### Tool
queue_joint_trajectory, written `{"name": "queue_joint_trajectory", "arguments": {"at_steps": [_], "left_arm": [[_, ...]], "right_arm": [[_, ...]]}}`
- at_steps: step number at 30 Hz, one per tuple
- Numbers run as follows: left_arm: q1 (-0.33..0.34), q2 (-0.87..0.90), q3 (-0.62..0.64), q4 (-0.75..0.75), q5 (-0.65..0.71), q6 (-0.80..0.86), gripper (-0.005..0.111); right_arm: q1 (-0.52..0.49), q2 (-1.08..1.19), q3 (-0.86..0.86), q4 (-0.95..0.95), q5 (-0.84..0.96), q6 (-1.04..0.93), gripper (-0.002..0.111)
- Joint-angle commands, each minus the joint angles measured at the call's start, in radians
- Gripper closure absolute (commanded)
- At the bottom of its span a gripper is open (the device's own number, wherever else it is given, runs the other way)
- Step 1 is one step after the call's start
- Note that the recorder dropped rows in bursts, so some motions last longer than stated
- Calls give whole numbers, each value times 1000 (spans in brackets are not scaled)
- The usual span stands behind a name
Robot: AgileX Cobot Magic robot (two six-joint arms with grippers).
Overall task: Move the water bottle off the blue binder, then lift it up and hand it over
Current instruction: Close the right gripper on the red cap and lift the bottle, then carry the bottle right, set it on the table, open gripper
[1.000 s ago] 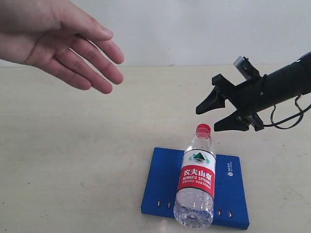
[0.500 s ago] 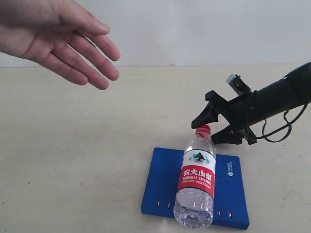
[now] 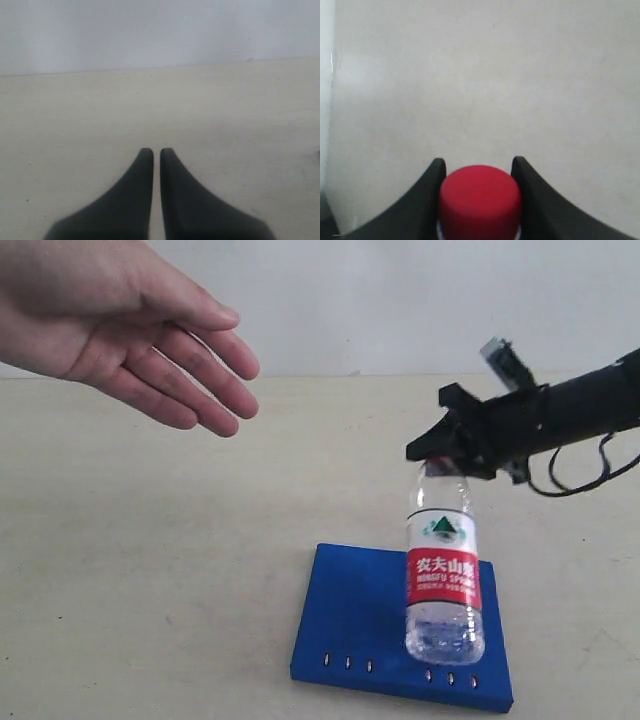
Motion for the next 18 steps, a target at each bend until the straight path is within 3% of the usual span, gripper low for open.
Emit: {"name": "queue_joint_trajectory", "arguments": {"at_steps": [1,5,10,18], "left_arm": [[-7,-4,-1,-9,-11,6,102],[-7,-4,-1,-9,-11,6,102],[-7,-4,-1,-9,-11,6,102],[-7,-4,-1,-9,-11,6,102]], "right_arm": [[-93,-154,-7,5,-48,-387,108],[-127,-265,-7,-8,-251,-571,108],[-125,-288,-5,-9,-284,-824,108],[-125,-283,-1,-9,-359,-807,108]]}}
